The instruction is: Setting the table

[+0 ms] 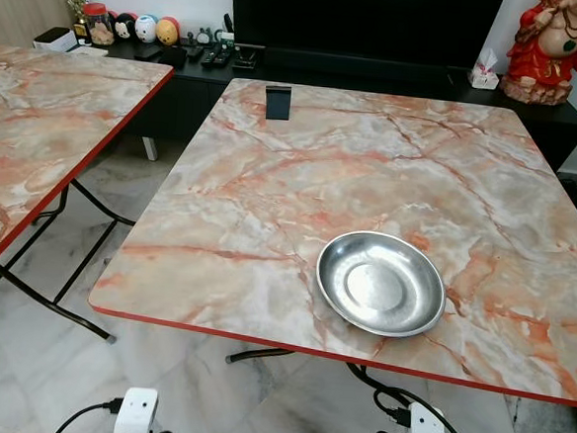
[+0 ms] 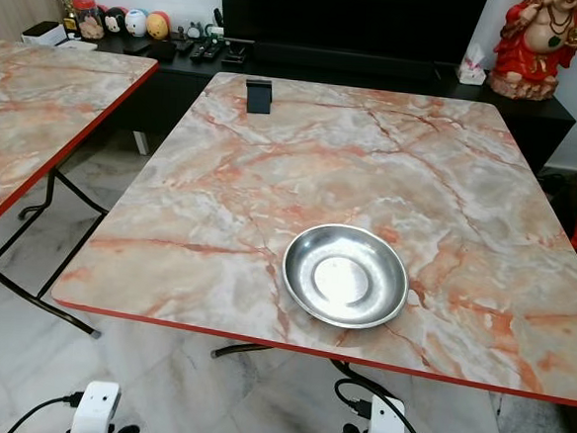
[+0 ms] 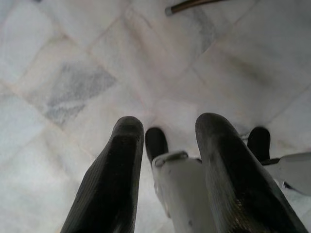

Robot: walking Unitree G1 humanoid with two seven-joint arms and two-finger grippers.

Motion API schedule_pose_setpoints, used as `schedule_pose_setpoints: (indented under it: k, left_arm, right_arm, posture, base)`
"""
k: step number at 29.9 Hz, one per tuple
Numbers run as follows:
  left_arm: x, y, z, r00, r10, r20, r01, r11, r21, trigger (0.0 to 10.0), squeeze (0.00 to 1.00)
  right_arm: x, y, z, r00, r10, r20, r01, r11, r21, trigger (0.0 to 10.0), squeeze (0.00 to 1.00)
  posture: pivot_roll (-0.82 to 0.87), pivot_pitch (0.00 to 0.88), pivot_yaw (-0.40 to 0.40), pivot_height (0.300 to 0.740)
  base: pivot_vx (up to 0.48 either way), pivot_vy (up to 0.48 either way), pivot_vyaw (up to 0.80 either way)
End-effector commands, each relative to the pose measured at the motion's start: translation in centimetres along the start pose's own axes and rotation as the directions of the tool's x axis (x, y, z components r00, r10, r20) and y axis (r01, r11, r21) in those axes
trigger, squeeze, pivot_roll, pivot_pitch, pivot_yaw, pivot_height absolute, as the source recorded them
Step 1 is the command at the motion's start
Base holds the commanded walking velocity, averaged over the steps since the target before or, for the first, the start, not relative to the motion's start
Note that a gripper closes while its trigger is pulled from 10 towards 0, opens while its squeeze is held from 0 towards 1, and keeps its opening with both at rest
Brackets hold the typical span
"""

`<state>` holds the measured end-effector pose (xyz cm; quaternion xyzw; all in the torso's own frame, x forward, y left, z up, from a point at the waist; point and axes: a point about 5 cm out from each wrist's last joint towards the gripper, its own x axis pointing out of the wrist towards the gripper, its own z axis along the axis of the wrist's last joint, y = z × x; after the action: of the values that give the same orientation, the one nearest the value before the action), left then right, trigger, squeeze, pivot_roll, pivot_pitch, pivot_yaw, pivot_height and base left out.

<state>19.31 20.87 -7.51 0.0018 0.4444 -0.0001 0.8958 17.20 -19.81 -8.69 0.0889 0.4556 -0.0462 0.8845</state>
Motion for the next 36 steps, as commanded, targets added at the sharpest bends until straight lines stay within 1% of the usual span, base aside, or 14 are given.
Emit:
schedule_pose_setpoints:
  k: [1, 3, 8, 13, 15, 18, 20, 29, 33, 36]
  left_arm:
    - [-0.1, 0.3, 0.0, 1.0, 0.002, -0.003, -0.002, 1.0, -0.019, 10.0, 0.0]
    - [-0.2, 1.0, 0.0, 1.0, 0.006, -0.001, -0.006, 1.0, -0.024, 10.0, 0.0]
    - [-0.4, 1.4, -0.5, 1.0, 0.004, -0.012, -0.004, 0.999, -0.04, 10.0, 0.0]
    - [-0.3, 0.9, -0.9, 1.0, 0.002, -0.022, -0.003, 0.999, -0.041, 10.0, 0.0]
    - [-0.2, 0.2, -1.0, 1.0, -0.005, -0.023, 0.004, 0.999, -0.04, 10.0, 0.0]
    - [-0.2, 0.1, -0.8, 1.0, -0.008, -0.019, 0.007, 0.999, -0.04, 10.0, 0.0]
    - [-0.2, 0.1, -0.7, 1.0, -0.009, -0.015, 0.009, 0.999, -0.04, 10.0, 0.0]
    - [-0.4, 1.4, -0.3, 1.0, -0.003, -0.005, 0.002, 0.999, -0.039, 10.0, 0.0]
    - [-0.4, 1.5, -0.3, 1.0, -0.002, -0.005, 0.002, 0.999, -0.04, 10.0, 0.0]
    - [-0.4, 1.3, -0.5, 1.0, -0.004, -0.008, 0.003, 0.999, -0.037, 10.0, 0.0]
  right_arm:
    - [-0.1, -0.3, -0.1, 1.0, -0.006, -0.003, 0.006, 1.0, -0.012, 10.0, 0.0]
    - [-0.1, -0.3, -0.4, 1.0, -0.008, -0.007, 0.008, 1.0, -0.001, 10.0, 0.0]
    - [-0.2, -0.3, -0.8, 1.0, -0.01, -0.007, 0.01, 1.0, 0.021, 10.0, 0.0]
    - [-0.2, 0.1, -0.9, 1.0, -0.002, -0.007, 0.002, 1.0, 0.017, 10.0, 0.0]
    - [-0.1, 0.3, -0.9, 1.0, 0.002, -0.007, -0.002, 1.0, 0.017, 10.0, 0.0]
    - [-0.1, 0.5, -0.9, 1.0, 0.002, -0.011, -0.002, 1.0, 0.015, 10.0, 0.0]
    - [-0.1, 0.5, -0.9, 1.0, 0.002, -0.012, -0.002, 1.0, 0.014, 10.0, 0.0]
    - [-0.2, 0.3, -1.5, 0.999, -0.009, -0.04, 0.009, 1.0, 0.005, 10.0, 0.0]
    - [-0.2, 0.4, -1.8, 0.999, -0.01, -0.049, 0.011, 1.0, 0.006, 10.0, 0.0]
    - [-0.3, 0.5, -2.0, 0.998, -0.009, -0.057, 0.009, 1.0, 0.0, 10.0, 0.0]
  posture:
    - [-0.04, 0.0, -0.016, 0.736]
    - [-0.04, 0.0, -0.015, 0.736]
    - [-0.04, 0.0, -0.015, 0.736]
    - [-0.03, 0.0, -0.014, 0.736]
    - [-0.02, 0.0, -0.016, 0.736]
    - [-0.02, 0.0, -0.018, 0.736]
    - [-0.02, 0.0, -0.018, 0.736]
    - [-0.02, 0.0, -0.015, 0.736]
    - [-0.02, 0.0, -0.014, 0.736]
    - [-0.02, 0.0, -0.012, 0.736]
  base:
    - [0.0, 0.0, 0.0]
    - [0.0, 0.0, 0.0]
    - [0.0, 0.0, 0.0]
    - [0.0, 0.478, 0.0]
    - [0.0, 0.48, 0.0]
    - [0.0, 0.48, 0.0]
    - [0.0, 0.48, 0.0]
    - [0.0, 0.455, 0.0]
    - [0.0, 0.453, 0.0]
    - [0.0, 0.453, 0.0]
